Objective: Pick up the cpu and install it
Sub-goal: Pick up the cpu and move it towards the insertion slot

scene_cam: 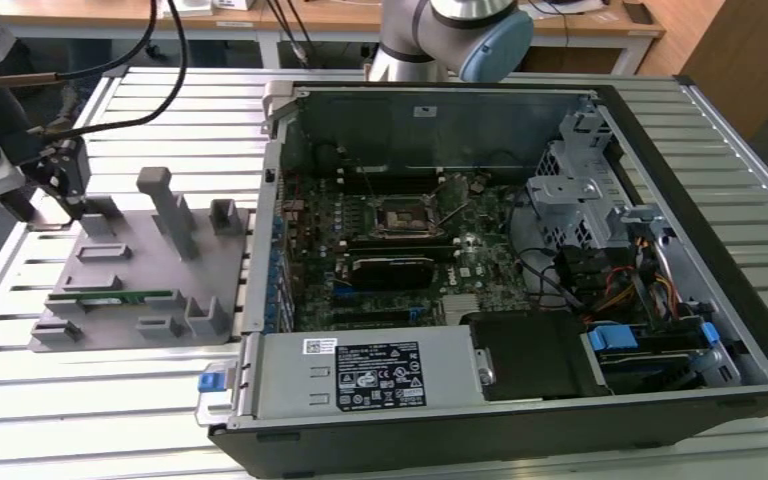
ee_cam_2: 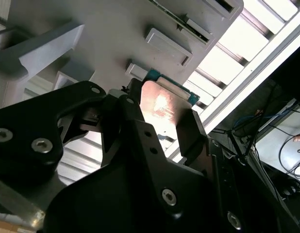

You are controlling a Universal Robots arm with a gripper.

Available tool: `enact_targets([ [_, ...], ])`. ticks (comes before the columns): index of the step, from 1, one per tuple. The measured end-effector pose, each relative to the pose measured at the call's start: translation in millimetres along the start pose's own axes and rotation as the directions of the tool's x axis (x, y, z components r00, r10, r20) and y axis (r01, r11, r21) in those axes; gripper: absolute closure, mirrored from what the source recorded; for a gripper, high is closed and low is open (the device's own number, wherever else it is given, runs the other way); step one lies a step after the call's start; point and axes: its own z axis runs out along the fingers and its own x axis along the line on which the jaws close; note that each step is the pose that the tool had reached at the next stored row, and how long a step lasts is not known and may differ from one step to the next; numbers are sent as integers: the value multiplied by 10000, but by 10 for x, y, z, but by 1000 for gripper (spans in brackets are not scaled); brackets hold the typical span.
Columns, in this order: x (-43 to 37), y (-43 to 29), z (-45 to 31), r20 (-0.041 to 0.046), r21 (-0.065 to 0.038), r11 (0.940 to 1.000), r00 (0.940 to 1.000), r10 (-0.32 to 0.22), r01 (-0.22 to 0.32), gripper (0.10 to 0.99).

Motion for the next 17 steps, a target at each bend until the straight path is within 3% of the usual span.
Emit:
enact_targets([
  [3,1,3,-42,1,-56,10000,10000,-1,1,553],
  [17,2,28,-177,1,-58,10000,10000,-2,2,553],
])
